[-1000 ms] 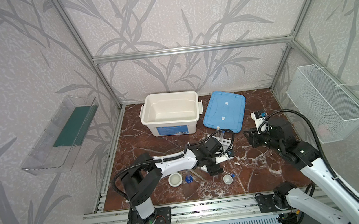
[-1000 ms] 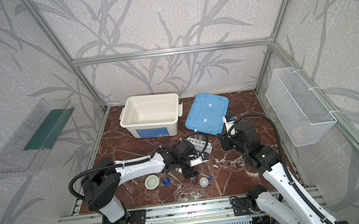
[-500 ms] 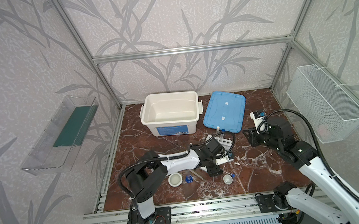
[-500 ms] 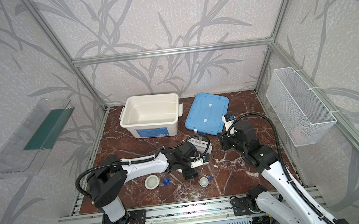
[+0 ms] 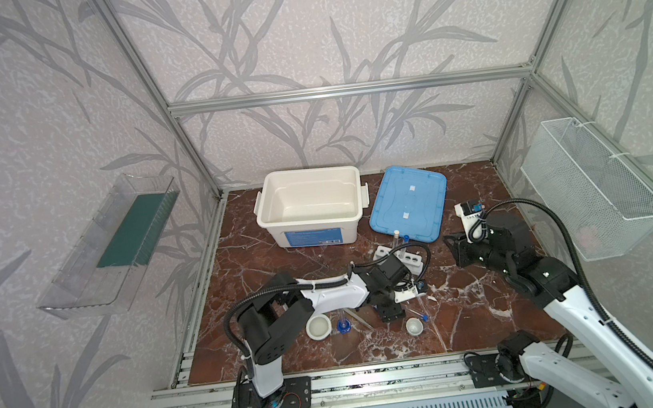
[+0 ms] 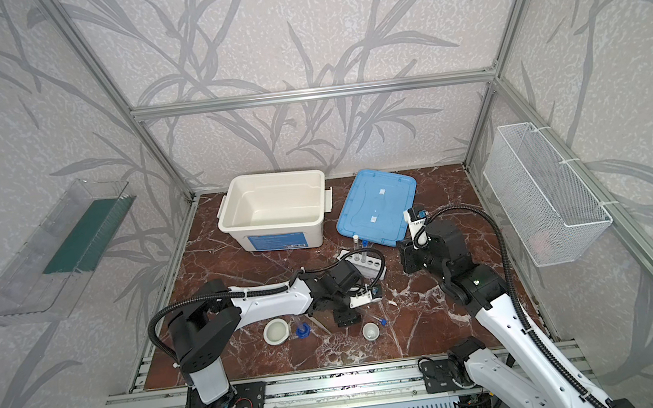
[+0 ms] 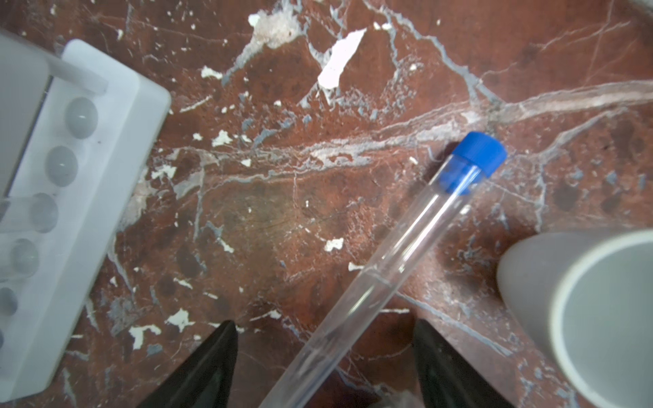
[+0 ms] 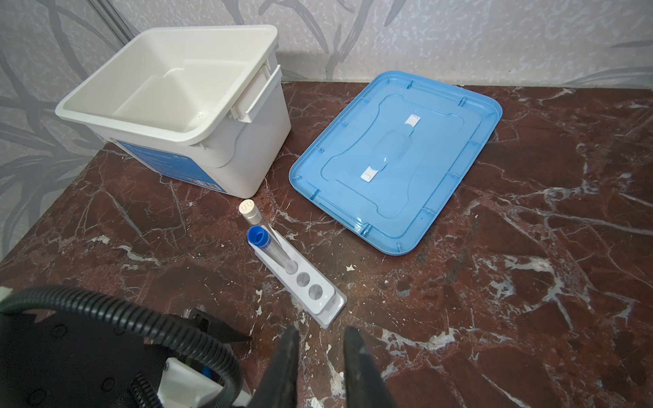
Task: Organize the chemistry lab equipment
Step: 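Align the left gripper along the blue-capped tube and close on it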
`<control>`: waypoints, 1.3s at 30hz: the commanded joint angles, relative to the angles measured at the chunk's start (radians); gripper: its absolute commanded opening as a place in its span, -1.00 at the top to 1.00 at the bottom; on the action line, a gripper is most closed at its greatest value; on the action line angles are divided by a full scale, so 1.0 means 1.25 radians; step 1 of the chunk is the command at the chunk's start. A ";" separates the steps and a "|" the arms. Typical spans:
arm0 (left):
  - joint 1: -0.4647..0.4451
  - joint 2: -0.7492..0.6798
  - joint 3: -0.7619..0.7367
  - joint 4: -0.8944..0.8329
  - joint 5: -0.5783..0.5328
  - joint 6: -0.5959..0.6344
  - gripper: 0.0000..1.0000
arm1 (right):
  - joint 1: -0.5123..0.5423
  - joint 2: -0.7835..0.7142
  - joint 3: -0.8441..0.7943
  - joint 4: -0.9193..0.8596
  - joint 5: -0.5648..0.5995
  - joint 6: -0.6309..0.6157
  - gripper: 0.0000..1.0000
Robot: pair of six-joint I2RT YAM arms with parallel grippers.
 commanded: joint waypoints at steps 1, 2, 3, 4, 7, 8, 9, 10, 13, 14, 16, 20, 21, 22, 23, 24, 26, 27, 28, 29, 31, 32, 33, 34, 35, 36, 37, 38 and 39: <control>-0.008 0.019 0.018 -0.020 -0.007 0.017 -0.53 | -0.005 -0.014 -0.009 0.018 -0.003 0.005 0.54; -0.009 0.020 0.019 -0.021 -0.007 0.016 -0.51 | -0.005 -0.016 -0.010 0.019 -0.002 0.006 0.55; -0.009 0.021 0.019 -0.023 -0.008 0.016 -0.49 | -0.005 -0.018 -0.011 0.017 0.000 0.007 0.56; -0.009 0.021 0.018 -0.024 -0.007 0.017 -0.47 | -0.005 -0.020 -0.011 0.017 0.002 0.008 0.58; -0.010 0.019 0.017 -0.028 -0.006 0.015 -0.34 | -0.006 -0.028 -0.016 0.018 0.008 0.010 0.60; -0.009 0.018 0.016 -0.029 -0.006 0.013 -0.29 | -0.006 -0.029 -0.016 0.018 0.009 0.010 0.61; -0.009 0.018 0.014 -0.029 -0.006 0.013 -0.24 | -0.006 -0.030 -0.017 0.018 0.009 0.010 0.62; -0.009 0.018 0.014 -0.029 -0.004 0.013 -0.16 | -0.006 -0.031 -0.017 0.018 0.011 0.011 0.63; -0.010 0.018 0.012 -0.033 -0.004 0.010 0.00 | -0.006 -0.030 -0.016 0.020 0.011 0.013 0.66; -0.010 0.018 0.012 -0.033 -0.004 0.010 0.04 | -0.006 -0.029 -0.018 0.022 0.011 0.014 0.67; -0.009 0.020 0.012 -0.033 -0.005 0.010 0.13 | -0.007 -0.028 -0.018 0.023 0.011 0.016 0.69; -0.010 0.021 0.013 -0.034 -0.002 0.010 0.25 | -0.007 -0.026 -0.017 0.026 0.009 0.019 0.71; -0.010 0.022 0.013 -0.033 -0.001 0.011 0.27 | -0.007 -0.026 -0.017 0.027 0.010 0.019 0.71; -0.011 0.022 0.014 -0.035 -0.001 0.011 0.29 | -0.007 -0.026 -0.016 0.027 0.011 0.019 0.72; -0.010 0.021 0.015 -0.035 0.000 0.013 0.32 | -0.007 -0.025 -0.015 0.026 0.012 0.020 0.72; -0.010 0.023 0.014 -0.036 -0.001 0.013 0.34 | -0.007 -0.025 -0.014 0.027 0.012 0.021 0.72; -0.009 0.024 0.014 -0.037 -0.002 0.014 0.39 | -0.007 -0.024 -0.014 0.027 0.015 0.022 0.73; -0.010 0.023 0.015 -0.036 -0.002 0.014 0.40 | -0.007 -0.024 -0.014 0.028 0.017 0.023 0.74; -0.010 0.024 0.015 -0.037 -0.002 0.015 0.42 | -0.007 -0.025 -0.014 0.029 0.017 0.024 0.74; -0.010 0.024 0.018 -0.039 0.000 0.015 0.45 | -0.008 -0.025 -0.012 0.028 0.018 0.024 0.74; -0.010 0.023 0.020 -0.040 0.000 0.015 0.48 | -0.007 -0.025 -0.008 0.023 0.024 0.026 0.74; -0.010 0.022 0.023 -0.043 0.003 0.015 0.50 | -0.009 -0.025 -0.009 0.021 0.027 0.026 0.74; -0.009 0.020 0.024 -0.043 0.004 0.015 0.52 | -0.011 -0.025 -0.007 0.019 0.030 0.027 0.75; -0.009 0.017 0.025 -0.044 0.004 0.016 0.55 | -0.014 -0.024 -0.005 0.016 0.029 0.030 0.75; -0.009 0.015 0.026 -0.043 0.004 0.016 0.58 | -0.020 -0.022 -0.004 0.013 0.025 0.035 0.75; -0.009 0.013 0.027 -0.042 0.004 0.016 0.60 | -0.025 -0.023 -0.004 0.012 0.021 0.038 0.74; -0.009 0.011 0.027 -0.041 0.003 0.015 0.62 | -0.031 -0.023 -0.005 0.012 0.016 0.041 0.75; -0.009 0.008 0.027 -0.038 0.003 0.013 0.65 | -0.037 -0.024 -0.007 0.010 0.013 0.046 0.75; -0.009 0.006 0.027 -0.038 0.004 0.011 0.67 | -0.044 -0.024 -0.007 0.008 0.009 0.051 0.75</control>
